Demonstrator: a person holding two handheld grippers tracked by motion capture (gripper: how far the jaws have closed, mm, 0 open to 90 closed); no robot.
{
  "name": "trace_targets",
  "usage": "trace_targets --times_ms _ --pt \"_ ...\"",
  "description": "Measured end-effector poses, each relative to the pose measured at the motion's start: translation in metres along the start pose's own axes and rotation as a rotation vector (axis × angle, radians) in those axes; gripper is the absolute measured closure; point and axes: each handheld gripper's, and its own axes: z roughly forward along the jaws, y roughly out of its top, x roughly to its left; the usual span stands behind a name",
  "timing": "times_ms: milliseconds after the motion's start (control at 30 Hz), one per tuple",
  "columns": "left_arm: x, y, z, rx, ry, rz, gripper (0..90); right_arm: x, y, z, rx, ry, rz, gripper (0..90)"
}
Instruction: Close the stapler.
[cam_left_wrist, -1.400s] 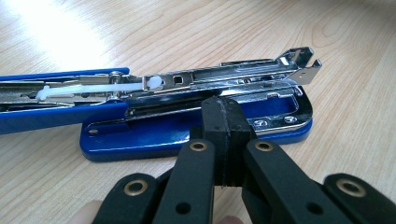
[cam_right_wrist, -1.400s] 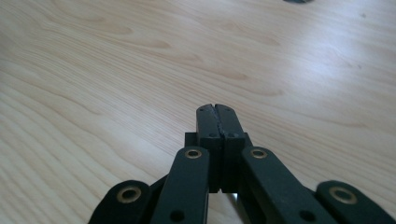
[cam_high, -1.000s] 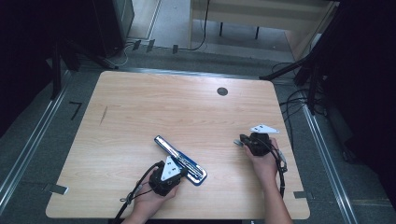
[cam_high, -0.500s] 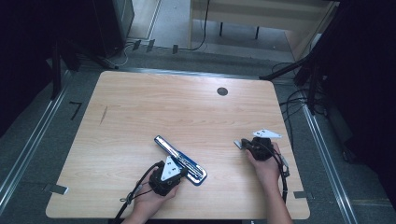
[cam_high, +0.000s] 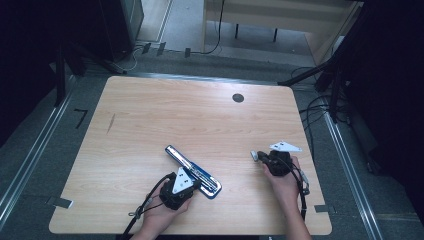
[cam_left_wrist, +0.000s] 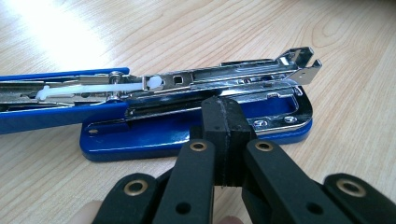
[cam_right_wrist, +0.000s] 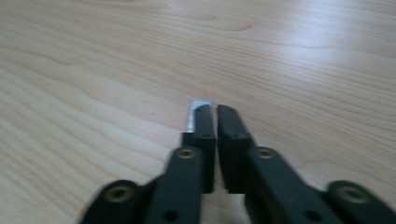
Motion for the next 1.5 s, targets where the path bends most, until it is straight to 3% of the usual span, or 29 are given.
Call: trace_targets --times_ms 67,300,667,1033,1500 --pt "0.000 0.000 0.000 0.000 0.000 0.001 90.0 0.005 0.001 0.000 0.012 0.000 -0.012 83.4" --pt "0.000 0.000 0.000 0.002 0.000 0.001 90.0 0.008 0.005 0.001 0.005 0.002 0.053 78.0" --pt "0.000 0.000 0.000 0.000 0.001 0.002 90.0 0.013 0.004 0.006 0.035 -0.037 0.056 75.7" --pt "0.000 0.000 0.000 0.000 0.002 0.003 90.0 0.014 -0.003 0.007 0.026 -0.056 0.069 77.8" --pt "0.000 0.000 0.000 0.001 0.003 0.004 90.0 0.015 -0.006 0.006 0.002 -0.063 0.049 80.2"
